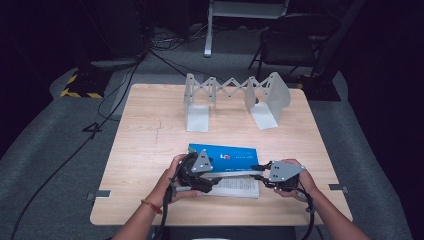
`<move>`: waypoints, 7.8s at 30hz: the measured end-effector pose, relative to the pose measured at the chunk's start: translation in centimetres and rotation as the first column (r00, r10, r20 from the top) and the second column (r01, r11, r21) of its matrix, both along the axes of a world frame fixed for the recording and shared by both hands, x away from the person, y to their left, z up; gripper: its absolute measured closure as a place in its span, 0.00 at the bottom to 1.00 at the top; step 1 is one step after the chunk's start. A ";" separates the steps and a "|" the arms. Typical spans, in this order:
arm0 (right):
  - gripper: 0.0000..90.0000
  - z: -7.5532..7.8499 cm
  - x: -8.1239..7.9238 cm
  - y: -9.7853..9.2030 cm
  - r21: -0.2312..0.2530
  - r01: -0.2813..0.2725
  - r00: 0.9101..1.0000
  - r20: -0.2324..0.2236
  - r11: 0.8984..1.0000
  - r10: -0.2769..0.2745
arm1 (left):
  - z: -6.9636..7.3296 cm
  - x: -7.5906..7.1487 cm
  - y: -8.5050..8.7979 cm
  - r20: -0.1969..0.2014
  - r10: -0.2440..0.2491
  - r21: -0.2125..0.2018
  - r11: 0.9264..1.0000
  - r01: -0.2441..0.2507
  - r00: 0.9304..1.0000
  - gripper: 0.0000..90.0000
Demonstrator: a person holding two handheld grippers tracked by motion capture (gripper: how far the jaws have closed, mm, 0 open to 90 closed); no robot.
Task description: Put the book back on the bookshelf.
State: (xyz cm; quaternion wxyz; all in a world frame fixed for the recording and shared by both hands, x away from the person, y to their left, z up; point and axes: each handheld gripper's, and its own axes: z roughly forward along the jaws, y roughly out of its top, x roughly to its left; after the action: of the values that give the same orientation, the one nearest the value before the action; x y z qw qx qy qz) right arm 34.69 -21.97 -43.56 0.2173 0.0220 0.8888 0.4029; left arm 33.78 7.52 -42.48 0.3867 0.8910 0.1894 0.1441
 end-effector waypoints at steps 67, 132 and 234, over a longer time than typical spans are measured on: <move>0.43 -5.8 6.1 -1.9 0.006 0.276 0.935 -0.233 0.961 -0.267 | 0.5 -0.8 -0.5 0.218 0.121 0.074 0.987 -0.140 0.968 0.86; 0.55 4.9 4.3 -7.5 0.404 0.307 0.952 -0.119 0.862 -0.283 | 1.8 1.0 -5.2 0.143 -0.089 -0.291 0.948 0.128 0.986 0.85; 0.34 2.1 4.0 4.9 0.236 0.255 0.966 -0.096 0.938 -0.239 | -2.2 -1.7 0.6 0.063 0.339 -0.268 0.912 -0.311 0.939 0.56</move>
State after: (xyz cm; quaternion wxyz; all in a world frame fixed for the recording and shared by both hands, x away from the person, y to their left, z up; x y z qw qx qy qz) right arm 38.73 -17.04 -41.50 0.2326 0.1735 0.8287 0.4785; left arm 32.04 8.11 -44.67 0.4780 0.7808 0.3309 0.2289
